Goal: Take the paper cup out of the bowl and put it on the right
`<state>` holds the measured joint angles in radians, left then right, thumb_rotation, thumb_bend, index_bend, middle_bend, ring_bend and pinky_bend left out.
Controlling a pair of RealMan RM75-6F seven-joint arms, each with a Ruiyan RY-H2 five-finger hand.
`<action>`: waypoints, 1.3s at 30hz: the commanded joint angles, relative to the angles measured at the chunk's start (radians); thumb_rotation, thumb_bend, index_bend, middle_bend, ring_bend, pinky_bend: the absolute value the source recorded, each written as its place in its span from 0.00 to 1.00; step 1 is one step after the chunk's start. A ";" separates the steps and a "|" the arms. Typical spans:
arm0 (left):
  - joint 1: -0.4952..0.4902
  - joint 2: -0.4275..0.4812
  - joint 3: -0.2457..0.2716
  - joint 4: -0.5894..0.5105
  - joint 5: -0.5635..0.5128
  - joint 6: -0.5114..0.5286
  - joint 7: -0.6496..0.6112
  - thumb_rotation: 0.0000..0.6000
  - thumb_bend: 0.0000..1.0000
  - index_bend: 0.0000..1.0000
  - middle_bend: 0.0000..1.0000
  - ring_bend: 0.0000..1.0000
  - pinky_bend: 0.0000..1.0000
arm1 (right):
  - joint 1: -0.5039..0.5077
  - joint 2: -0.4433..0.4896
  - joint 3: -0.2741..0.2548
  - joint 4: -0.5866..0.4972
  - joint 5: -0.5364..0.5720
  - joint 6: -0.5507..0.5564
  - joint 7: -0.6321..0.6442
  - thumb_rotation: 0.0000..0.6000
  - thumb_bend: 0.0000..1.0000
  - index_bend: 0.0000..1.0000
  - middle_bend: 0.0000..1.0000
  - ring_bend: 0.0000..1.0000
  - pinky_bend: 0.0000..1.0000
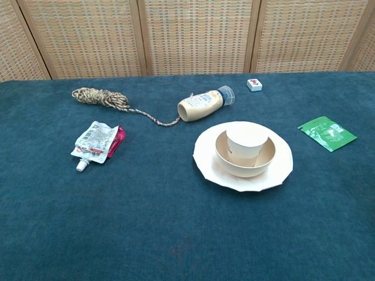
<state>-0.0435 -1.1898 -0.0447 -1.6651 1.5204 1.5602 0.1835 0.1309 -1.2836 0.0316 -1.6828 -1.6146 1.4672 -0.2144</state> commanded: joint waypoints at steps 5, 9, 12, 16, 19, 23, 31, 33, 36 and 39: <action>-0.005 0.001 -0.008 0.005 -0.018 -0.012 -0.008 1.00 0.03 0.00 0.00 0.00 0.00 | 0.111 -0.003 0.065 -0.142 0.032 -0.140 -0.110 1.00 0.22 0.13 0.00 0.00 0.02; -0.006 0.005 -0.011 0.003 -0.025 -0.015 -0.019 1.00 0.03 0.00 0.00 0.00 0.00 | 0.190 -0.023 0.125 -0.200 0.131 -0.251 -0.199 1.00 0.24 0.16 0.00 0.00 0.04; -0.006 0.010 -0.013 0.001 -0.028 -0.017 -0.032 1.00 0.03 0.00 0.00 0.00 0.00 | 0.244 -0.059 0.166 -0.215 0.227 -0.313 -0.293 1.00 0.27 0.16 0.00 0.00 0.04; -0.011 0.015 -0.011 0.003 -0.035 -0.033 -0.048 1.00 0.03 0.00 0.00 0.00 0.00 | 0.323 -0.137 0.218 -0.209 0.374 -0.361 -0.444 1.00 0.30 0.18 0.00 0.00 0.04; -0.014 0.017 -0.009 0.004 -0.035 -0.040 -0.056 1.00 0.03 0.00 0.00 0.00 0.00 | 0.372 -0.189 0.246 -0.195 0.468 -0.372 -0.520 1.00 0.34 0.22 0.00 0.00 0.06; -0.016 0.020 -0.010 0.004 -0.040 -0.048 -0.068 1.00 0.03 0.00 0.00 0.00 0.00 | 0.422 -0.242 0.272 -0.177 0.577 -0.362 -0.599 1.00 0.38 0.25 0.00 0.00 0.06; -0.022 0.025 -0.009 0.006 -0.046 -0.062 -0.082 1.00 0.03 0.00 0.00 0.00 0.00 | 0.493 -0.302 0.288 -0.124 0.722 -0.341 -0.676 1.00 0.38 0.25 0.00 0.00 0.06; -0.023 0.025 -0.009 0.006 -0.045 -0.062 -0.084 1.00 0.03 0.00 0.00 0.00 0.00 | 0.508 -0.312 0.289 -0.111 0.748 -0.337 -0.683 1.00 0.38 0.25 0.00 0.00 0.06; -0.023 0.026 -0.009 0.005 -0.047 -0.063 -0.086 1.00 0.03 0.00 0.00 0.00 0.00 | 0.524 -0.321 0.286 -0.100 0.777 -0.336 -0.692 1.00 0.38 0.25 0.00 0.00 0.06; -0.023 0.028 -0.008 0.004 -0.048 -0.064 -0.087 1.00 0.03 0.00 0.00 0.00 0.00 | 0.541 -0.331 0.280 -0.089 0.795 -0.335 -0.700 1.00 0.38 0.25 0.00 0.00 0.06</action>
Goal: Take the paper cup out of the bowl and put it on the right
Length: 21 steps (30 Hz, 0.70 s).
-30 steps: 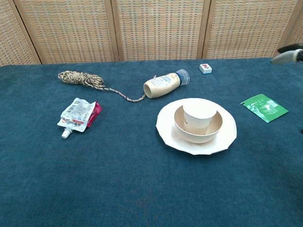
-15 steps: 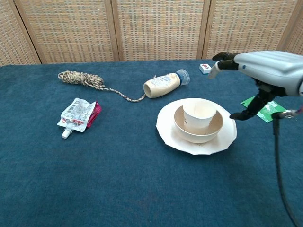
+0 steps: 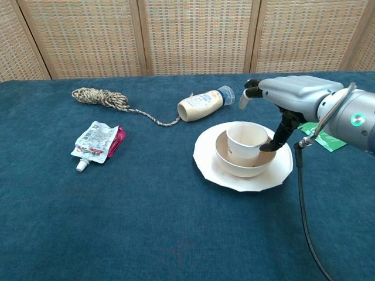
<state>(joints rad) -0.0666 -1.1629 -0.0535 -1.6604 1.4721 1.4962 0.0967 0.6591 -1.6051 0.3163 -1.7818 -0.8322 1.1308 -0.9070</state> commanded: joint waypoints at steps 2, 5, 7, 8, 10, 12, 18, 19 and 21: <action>0.001 0.003 0.003 -0.005 0.002 0.000 0.001 1.00 0.03 0.00 0.00 0.00 0.00 | 0.025 -0.019 -0.010 0.020 0.025 0.004 -0.006 1.00 0.38 0.26 0.00 0.00 0.06; 0.002 0.007 0.005 -0.009 0.004 0.003 -0.001 1.00 0.03 0.00 0.00 0.00 0.00 | 0.043 -0.034 -0.025 0.040 0.048 0.009 -0.009 1.00 0.38 0.28 0.00 0.00 0.06; 0.002 0.007 0.005 -0.009 0.005 0.003 -0.002 1.00 0.03 0.00 0.00 0.00 0.00 | 0.048 -0.038 -0.029 0.044 0.053 0.013 -0.007 1.00 0.38 0.28 0.00 0.00 0.06; 0.002 0.008 0.006 -0.010 0.006 0.003 -0.002 1.00 0.03 0.00 0.00 0.00 0.00 | 0.051 -0.041 -0.032 0.047 0.057 0.015 -0.006 1.00 0.38 0.28 0.00 0.00 0.06; 0.002 0.008 0.007 -0.010 0.007 0.002 -0.002 1.00 0.03 0.00 0.00 0.00 0.00 | 0.059 -0.045 -0.038 0.053 0.062 0.018 -0.002 1.00 0.39 0.29 0.00 0.00 0.06; 0.001 0.008 0.009 -0.011 0.011 0.002 -0.003 1.00 0.03 0.00 0.00 0.00 0.00 | 0.067 -0.050 -0.045 0.061 0.064 0.020 0.003 1.00 0.39 0.30 0.00 0.00 0.07; 0.001 0.008 0.011 -0.012 0.014 0.004 -0.004 1.00 0.03 0.00 0.00 0.00 0.00 | 0.081 -0.057 -0.060 0.076 0.050 0.039 0.025 1.00 0.39 0.41 0.06 0.00 0.09; 0.001 0.008 0.011 -0.012 0.013 0.003 -0.004 1.00 0.03 0.00 0.00 0.00 0.00 | 0.082 -0.056 -0.062 0.075 0.044 0.044 0.029 1.00 0.40 0.43 0.07 0.00 0.09; 0.000 0.008 0.011 -0.011 0.012 0.001 -0.004 1.00 0.03 0.00 0.00 0.00 0.00 | 0.084 -0.053 -0.062 0.069 0.037 0.052 0.036 1.00 0.40 0.45 0.09 0.00 0.10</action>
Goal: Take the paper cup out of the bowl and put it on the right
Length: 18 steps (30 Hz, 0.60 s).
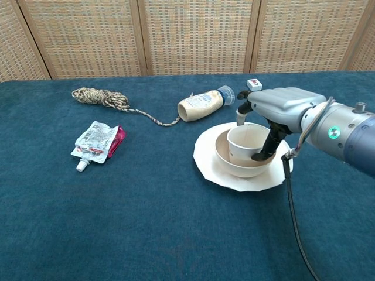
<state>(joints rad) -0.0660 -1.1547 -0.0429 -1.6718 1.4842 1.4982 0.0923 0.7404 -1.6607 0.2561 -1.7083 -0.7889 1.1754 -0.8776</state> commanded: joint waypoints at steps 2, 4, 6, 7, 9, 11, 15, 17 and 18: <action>-0.001 0.000 0.000 0.000 0.000 -0.001 0.000 1.00 0.03 0.00 0.00 0.00 0.00 | 0.005 0.012 0.001 -0.019 -0.012 0.018 0.008 1.00 0.40 0.45 0.09 0.00 0.10; -0.001 -0.001 0.001 0.001 0.001 0.000 0.002 1.00 0.03 0.00 0.00 0.00 0.00 | 0.008 0.027 0.005 -0.041 -0.020 0.035 0.005 1.00 0.40 0.45 0.10 0.00 0.10; -0.001 -0.001 0.001 0.001 0.000 -0.001 0.002 1.00 0.03 0.00 0.00 0.00 0.00 | 0.010 0.044 0.009 -0.065 -0.027 0.050 0.000 1.00 0.40 0.45 0.10 0.00 0.10; -0.001 -0.001 0.001 0.001 0.000 0.000 0.003 1.00 0.03 0.00 0.00 0.00 0.00 | 0.009 0.058 0.012 -0.085 -0.032 0.062 -0.003 1.00 0.40 0.45 0.10 0.00 0.10; -0.001 -0.002 0.001 0.001 -0.001 0.000 0.004 1.00 0.03 0.00 0.00 0.00 0.00 | 0.006 0.083 0.019 -0.115 -0.038 0.082 -0.005 1.00 0.40 0.45 0.10 0.00 0.10; -0.001 -0.002 0.001 0.001 0.000 0.002 0.006 1.00 0.03 0.00 0.00 0.00 0.00 | -0.001 0.112 0.035 -0.149 -0.041 0.108 0.002 1.00 0.40 0.45 0.10 0.00 0.10; 0.001 -0.003 0.003 -0.001 0.004 0.005 0.011 1.00 0.03 0.00 0.00 0.00 0.00 | -0.014 0.165 0.054 -0.185 -0.032 0.142 0.008 1.00 0.40 0.45 0.09 0.00 0.10; 0.001 -0.004 0.005 -0.002 0.009 0.007 0.015 1.00 0.03 0.00 0.00 0.00 0.00 | -0.026 0.193 0.057 -0.189 -0.018 0.151 0.017 1.00 0.40 0.45 0.09 0.00 0.10; 0.001 -0.005 0.006 -0.002 0.012 0.009 0.018 1.00 0.03 0.00 0.00 0.00 0.00 | -0.033 0.205 0.056 -0.186 -0.007 0.152 0.026 1.00 0.40 0.45 0.09 0.00 0.10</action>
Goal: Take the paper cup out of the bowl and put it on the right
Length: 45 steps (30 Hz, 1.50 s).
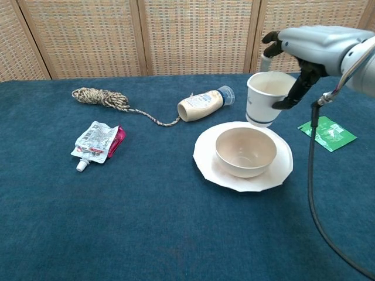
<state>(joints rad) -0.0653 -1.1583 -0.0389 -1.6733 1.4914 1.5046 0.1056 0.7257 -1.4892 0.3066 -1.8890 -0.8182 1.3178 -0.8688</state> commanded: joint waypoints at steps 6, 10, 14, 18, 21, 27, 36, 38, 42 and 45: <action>0.004 -0.008 0.006 -0.003 0.015 0.013 0.024 1.00 0.03 0.00 0.00 0.00 0.00 | -0.067 0.075 -0.033 0.092 0.047 -0.012 0.092 1.00 0.40 0.45 0.09 0.00 0.10; 0.003 -0.013 0.007 -0.002 0.014 0.010 0.035 1.00 0.03 0.00 0.00 0.00 0.00 | -0.087 0.081 -0.050 0.154 0.078 -0.042 0.134 1.00 0.40 0.45 0.09 0.00 0.10; 0.001 -0.017 0.008 -0.001 0.012 0.006 0.045 1.00 0.03 0.00 0.00 0.00 0.00 | -0.103 0.085 -0.063 0.206 0.091 -0.068 0.177 1.00 0.40 0.45 0.09 0.00 0.10; 0.000 -0.020 0.009 0.000 0.011 0.003 0.049 1.00 0.03 0.00 0.00 0.00 0.00 | -0.117 0.083 -0.079 0.244 0.097 -0.082 0.199 1.00 0.40 0.45 0.08 0.00 0.10; 0.000 -0.020 0.010 0.000 0.012 0.002 0.051 1.00 0.03 0.00 0.00 0.00 0.00 | -0.127 0.078 -0.095 0.268 0.107 -0.083 0.197 1.00 0.39 0.44 0.07 0.00 0.09; 0.002 -0.016 0.009 -0.002 0.014 0.008 0.044 1.00 0.03 0.00 0.00 0.00 0.00 | -0.141 0.056 -0.115 0.308 0.159 -0.102 0.188 1.00 0.38 0.41 0.04 0.00 0.08; 0.001 -0.011 0.012 -0.004 0.014 0.002 0.045 1.00 0.03 0.00 0.00 0.00 0.00 | -0.153 0.057 -0.120 0.296 0.174 -0.081 0.178 1.00 0.23 0.11 0.00 0.00 0.00; 0.002 -0.010 0.010 -0.004 0.014 0.005 0.043 1.00 0.03 0.00 0.00 0.00 0.00 | -0.169 0.075 -0.127 0.257 0.119 -0.030 0.189 1.00 0.23 0.08 0.00 0.00 0.00; 0.002 -0.009 0.009 -0.003 0.014 0.008 0.040 1.00 0.03 0.00 0.00 0.00 0.00 | -0.214 0.109 -0.162 0.185 -0.006 0.057 0.224 1.00 0.22 0.05 0.00 0.00 0.00; 0.003 -0.009 0.009 -0.002 0.014 0.011 0.041 1.00 0.03 0.00 0.00 0.00 0.00 | -0.268 0.139 -0.208 0.125 -0.128 0.105 0.309 1.00 0.22 0.05 0.00 0.00 0.00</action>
<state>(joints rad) -0.0621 -1.1674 -0.0302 -1.6760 1.5056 1.5149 0.1459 0.5121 -1.3858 0.1448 -1.6984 -0.8379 1.3627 -0.6349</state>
